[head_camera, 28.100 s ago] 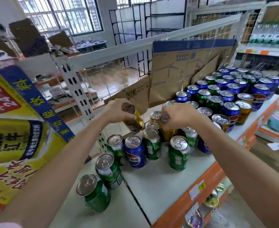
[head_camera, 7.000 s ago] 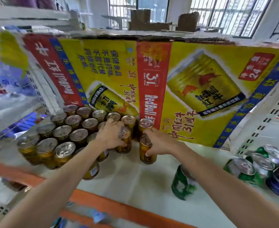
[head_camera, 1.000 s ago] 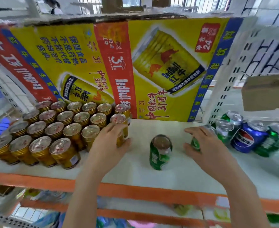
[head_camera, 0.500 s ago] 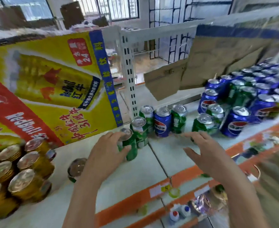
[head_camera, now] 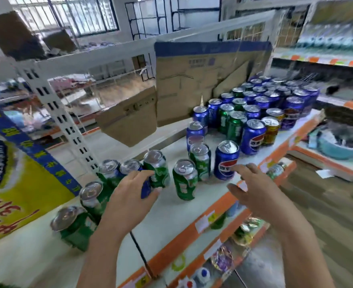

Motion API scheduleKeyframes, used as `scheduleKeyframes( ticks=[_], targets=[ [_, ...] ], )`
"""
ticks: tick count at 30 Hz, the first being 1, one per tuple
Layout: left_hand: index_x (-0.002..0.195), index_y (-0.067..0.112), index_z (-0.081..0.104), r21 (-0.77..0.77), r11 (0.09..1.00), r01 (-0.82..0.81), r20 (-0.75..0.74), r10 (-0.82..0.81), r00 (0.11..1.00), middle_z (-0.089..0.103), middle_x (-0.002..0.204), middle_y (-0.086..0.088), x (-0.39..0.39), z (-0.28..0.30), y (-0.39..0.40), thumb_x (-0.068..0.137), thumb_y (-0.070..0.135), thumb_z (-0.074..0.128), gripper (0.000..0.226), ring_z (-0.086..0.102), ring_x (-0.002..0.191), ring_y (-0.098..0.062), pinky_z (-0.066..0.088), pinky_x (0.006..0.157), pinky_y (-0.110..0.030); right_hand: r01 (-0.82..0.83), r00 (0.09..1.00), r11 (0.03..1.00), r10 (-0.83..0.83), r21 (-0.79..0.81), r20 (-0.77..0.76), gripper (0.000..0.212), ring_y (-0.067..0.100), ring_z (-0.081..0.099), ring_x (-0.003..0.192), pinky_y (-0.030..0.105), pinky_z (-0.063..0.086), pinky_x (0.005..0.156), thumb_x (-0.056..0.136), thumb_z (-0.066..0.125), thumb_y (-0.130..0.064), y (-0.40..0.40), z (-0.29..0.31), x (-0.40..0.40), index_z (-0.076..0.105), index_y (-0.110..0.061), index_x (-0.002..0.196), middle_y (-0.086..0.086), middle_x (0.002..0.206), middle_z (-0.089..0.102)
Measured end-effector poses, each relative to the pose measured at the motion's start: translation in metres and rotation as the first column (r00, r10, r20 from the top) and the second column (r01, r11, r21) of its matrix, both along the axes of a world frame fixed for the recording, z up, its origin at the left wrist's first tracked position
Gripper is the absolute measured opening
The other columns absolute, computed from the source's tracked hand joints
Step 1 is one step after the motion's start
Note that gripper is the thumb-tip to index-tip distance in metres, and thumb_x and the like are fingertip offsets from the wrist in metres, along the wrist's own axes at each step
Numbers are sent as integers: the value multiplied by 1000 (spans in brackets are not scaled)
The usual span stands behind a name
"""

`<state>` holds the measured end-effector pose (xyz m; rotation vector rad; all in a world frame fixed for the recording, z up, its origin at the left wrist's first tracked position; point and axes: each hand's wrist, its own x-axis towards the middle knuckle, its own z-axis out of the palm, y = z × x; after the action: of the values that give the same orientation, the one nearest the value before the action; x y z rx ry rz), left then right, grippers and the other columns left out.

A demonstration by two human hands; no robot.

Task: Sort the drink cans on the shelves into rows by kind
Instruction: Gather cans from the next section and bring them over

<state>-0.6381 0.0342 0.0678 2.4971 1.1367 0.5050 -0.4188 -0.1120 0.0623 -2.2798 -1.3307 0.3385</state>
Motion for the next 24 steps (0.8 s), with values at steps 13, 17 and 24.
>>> scheduleKeyframes(
  ticks=[13,17,24],
  targets=[
    [131,28,49,-55,998,-30,73,34,997,51,126,12,47,-11,5,88,39,60,46,48,116,-8,39,98,-25,-97,995,995,97,-9,35,47,19,48,111,24,40,84,95,49,-32,24,-4,52,36,-22,138,2,124,44],
    [132,26,49,-28,999,-16,72,18,997,50,126,11,55,-6,7,89,38,58,45,47,115,-9,37,92,-21,-92,995,996,91,18,28,46,20,50,108,23,37,78,95,50,-31,29,0,60,37,-21,137,2,122,44],
    [127,26,53,-9,996,94,108,-93,990,53,121,10,85,2,5,89,33,60,39,49,110,-9,33,85,-19,-16,1000,999,15,43,16,46,18,48,113,24,40,84,94,52,-32,6,1,61,37,-23,137,-1,130,42]
  ],
)
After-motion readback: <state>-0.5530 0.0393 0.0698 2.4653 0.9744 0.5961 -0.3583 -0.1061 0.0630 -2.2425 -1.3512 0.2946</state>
